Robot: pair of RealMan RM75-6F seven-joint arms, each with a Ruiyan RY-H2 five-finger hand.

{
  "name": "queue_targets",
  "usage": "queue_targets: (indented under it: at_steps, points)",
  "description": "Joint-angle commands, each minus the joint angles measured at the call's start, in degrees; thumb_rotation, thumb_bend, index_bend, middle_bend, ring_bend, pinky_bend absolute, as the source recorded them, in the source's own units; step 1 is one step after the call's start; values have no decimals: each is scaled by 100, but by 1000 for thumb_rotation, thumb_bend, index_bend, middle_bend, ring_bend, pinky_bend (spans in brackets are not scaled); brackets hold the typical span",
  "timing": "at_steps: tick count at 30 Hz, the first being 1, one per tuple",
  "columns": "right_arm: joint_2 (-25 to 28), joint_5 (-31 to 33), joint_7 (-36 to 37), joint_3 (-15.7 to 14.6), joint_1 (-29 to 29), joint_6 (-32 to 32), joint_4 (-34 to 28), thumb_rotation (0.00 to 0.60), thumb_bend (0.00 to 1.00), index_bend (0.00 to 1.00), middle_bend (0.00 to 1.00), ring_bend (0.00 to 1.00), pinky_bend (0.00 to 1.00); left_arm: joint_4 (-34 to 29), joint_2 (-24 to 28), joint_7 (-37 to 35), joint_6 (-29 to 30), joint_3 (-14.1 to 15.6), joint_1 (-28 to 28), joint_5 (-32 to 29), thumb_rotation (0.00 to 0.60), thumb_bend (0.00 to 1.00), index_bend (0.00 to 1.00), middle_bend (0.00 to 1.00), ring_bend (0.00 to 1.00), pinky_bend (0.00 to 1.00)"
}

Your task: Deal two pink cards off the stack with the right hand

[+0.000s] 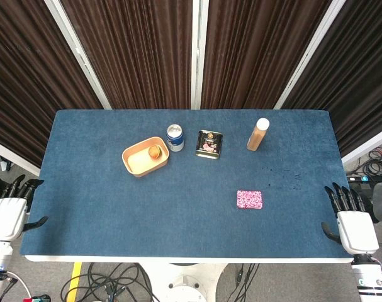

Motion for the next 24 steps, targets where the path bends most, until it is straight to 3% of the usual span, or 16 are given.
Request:
queue_targets:
  at_steps: [1,14,24]
  points:
    - [-6,-1,-4,-7,2,-12,12,600,219,0,0,0,0,27,-13,-22,-2,17,3,17,600,3,174,172,66,191]
    - [73,-110,170,-25,60,-63,14,600,225,0,0,0,0,57,-53,-49,50,30,22,49,600,3,174,172,66,191]
    - [1,-586,347,-76,169,57,190,600,231,0,4,0,0,-114,20,-142,203,48,56,203,600,3,174,172,65,191]
